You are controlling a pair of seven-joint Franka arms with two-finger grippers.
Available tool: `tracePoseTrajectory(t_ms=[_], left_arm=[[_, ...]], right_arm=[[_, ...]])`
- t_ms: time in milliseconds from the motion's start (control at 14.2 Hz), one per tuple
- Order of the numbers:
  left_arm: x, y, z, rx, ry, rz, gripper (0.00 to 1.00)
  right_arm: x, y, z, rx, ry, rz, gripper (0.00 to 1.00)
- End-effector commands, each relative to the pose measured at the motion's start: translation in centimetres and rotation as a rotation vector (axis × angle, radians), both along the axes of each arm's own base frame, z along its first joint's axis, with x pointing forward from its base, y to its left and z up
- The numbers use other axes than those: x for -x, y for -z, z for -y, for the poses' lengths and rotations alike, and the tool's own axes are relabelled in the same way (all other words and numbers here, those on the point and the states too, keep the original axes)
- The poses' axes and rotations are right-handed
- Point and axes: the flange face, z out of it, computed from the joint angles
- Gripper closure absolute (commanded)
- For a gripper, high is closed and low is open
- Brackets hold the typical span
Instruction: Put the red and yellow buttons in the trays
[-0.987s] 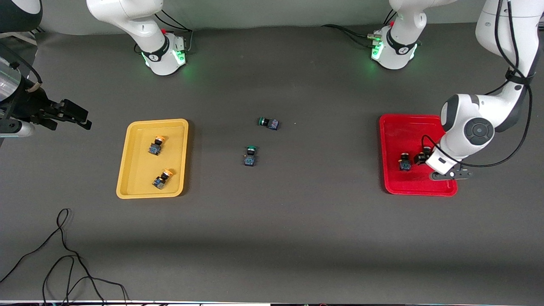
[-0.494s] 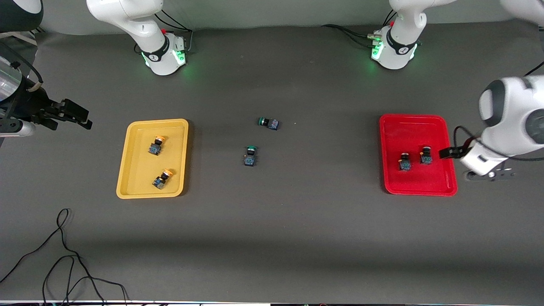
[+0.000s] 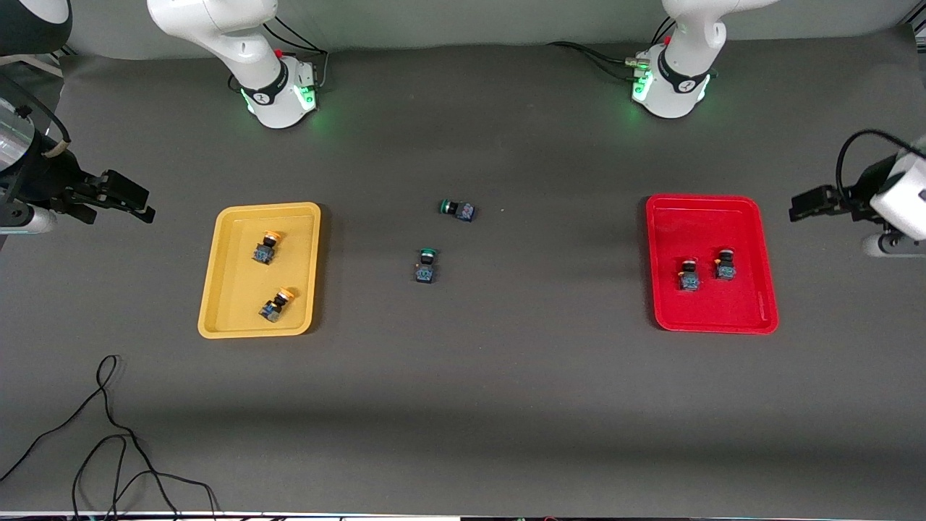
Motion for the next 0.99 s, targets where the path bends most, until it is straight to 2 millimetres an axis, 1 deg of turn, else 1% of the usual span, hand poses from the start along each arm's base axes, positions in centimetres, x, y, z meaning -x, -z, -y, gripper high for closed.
tracePoseTrajectory(t_ms=[0,141,353,564,917], left_arm=[[-0.2,-1.4,3.4,0.005,0.035,-0.005,0.00],[0.1,-1.9,4.1,0.003,0.041,0.007,0.00],[0.6,-2.7,4.9,0.003,0.057,0.023,0.00],[1.1,-2.8,4.6,0.001,0.052,0.032,0.00],[1.2,-2.8,4.4,0.000,0.049,0.029,0.00]], right_arm=[[0.2,-0.3,0.0,-0.009,-0.019,0.015,0.00],[0.4,-0.9,0.1,-0.010,-0.020,0.026,0.00],[0.3,-1.0,-0.1,-0.006,-0.023,0.026,0.00],[0.4,-1.1,-0.2,-0.004,-0.026,0.023,0.00],[0.4,-1.0,-0.2,-0.004,-0.025,0.017,0.00]])
